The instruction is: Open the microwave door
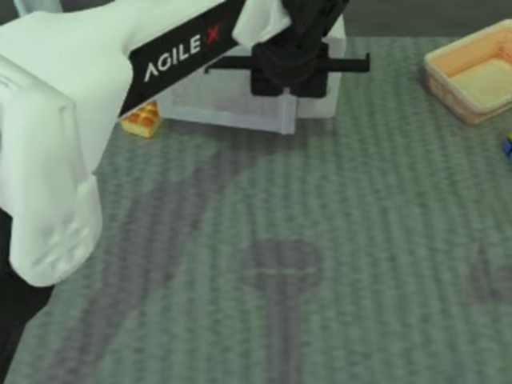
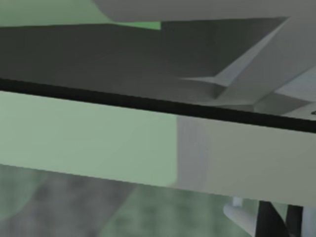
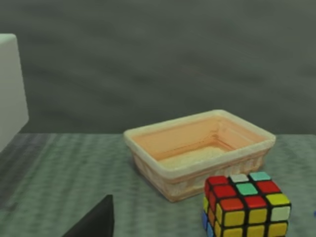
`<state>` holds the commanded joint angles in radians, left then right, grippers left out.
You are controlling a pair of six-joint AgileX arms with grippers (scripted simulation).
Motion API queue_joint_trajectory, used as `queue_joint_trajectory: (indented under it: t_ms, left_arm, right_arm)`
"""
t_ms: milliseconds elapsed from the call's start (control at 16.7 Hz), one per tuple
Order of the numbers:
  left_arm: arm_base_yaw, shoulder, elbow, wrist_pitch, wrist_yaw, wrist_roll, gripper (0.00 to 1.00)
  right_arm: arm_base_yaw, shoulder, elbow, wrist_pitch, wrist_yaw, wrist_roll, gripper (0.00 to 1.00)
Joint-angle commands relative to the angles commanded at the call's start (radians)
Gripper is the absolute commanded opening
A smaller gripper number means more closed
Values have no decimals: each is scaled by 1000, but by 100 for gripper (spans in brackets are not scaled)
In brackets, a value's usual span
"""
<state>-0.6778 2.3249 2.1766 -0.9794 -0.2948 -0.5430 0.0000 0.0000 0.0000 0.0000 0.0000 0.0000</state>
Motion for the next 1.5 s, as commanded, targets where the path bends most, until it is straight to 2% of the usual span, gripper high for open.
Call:
queue_joint_trajectory:
  t_ms: [1500]
  left_arm:
    - [2,-26,-40,25,11,17,0]
  right_arm:
    - [0,0,0,0,0,0,100]
